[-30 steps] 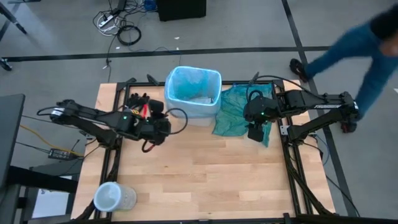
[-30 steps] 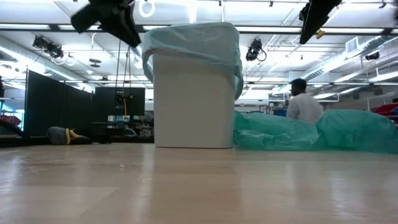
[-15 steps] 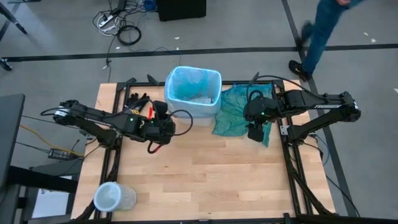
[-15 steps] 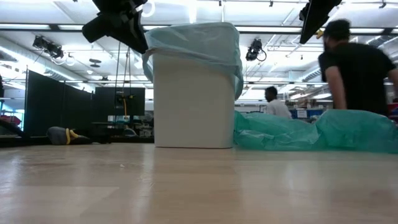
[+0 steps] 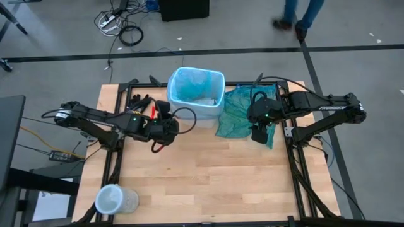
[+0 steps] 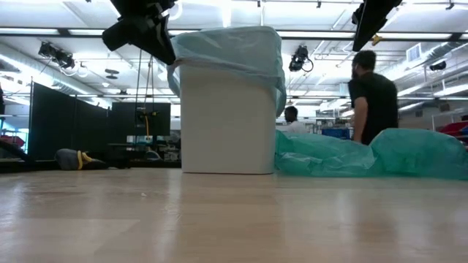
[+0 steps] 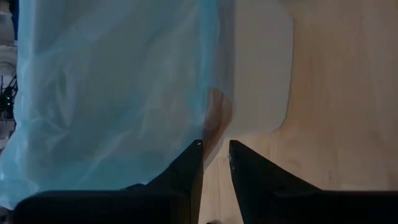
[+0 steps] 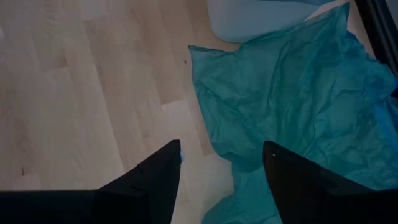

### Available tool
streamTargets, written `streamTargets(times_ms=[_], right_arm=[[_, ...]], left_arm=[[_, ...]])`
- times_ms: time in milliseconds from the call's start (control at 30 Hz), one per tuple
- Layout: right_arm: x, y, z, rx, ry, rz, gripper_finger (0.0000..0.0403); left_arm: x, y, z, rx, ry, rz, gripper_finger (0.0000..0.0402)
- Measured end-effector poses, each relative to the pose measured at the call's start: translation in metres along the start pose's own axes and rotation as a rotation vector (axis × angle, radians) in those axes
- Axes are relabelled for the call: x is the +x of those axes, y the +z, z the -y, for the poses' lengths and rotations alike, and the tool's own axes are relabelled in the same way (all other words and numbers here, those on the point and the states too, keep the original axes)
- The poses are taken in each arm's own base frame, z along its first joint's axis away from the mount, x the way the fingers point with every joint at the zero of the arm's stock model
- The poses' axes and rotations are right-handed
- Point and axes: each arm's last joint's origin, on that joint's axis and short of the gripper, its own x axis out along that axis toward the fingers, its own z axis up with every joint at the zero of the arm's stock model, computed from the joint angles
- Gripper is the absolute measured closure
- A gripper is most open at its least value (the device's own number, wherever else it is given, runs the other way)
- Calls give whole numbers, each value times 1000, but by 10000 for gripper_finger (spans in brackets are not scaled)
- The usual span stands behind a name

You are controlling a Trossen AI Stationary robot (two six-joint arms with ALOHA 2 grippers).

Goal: Place trash/remove bag and relplace
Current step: Remove the blue plastic trash bag from the trash bin

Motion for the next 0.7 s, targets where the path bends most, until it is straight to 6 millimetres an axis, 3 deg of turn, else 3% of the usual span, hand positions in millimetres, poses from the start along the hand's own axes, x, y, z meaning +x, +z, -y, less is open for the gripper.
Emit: streamTargets(times_ms=[233,533,700], right_arm=[[0,0,0,0,0,0,194],[0,0,0,0,6,-1,194],[0,0,0,25,8,-2,201]], left_arm=[[3,-1,-3,-13,-9,-7,314],[18,5,10,39,-12,-58,314],[24,7,12,62,89,-101,344]])
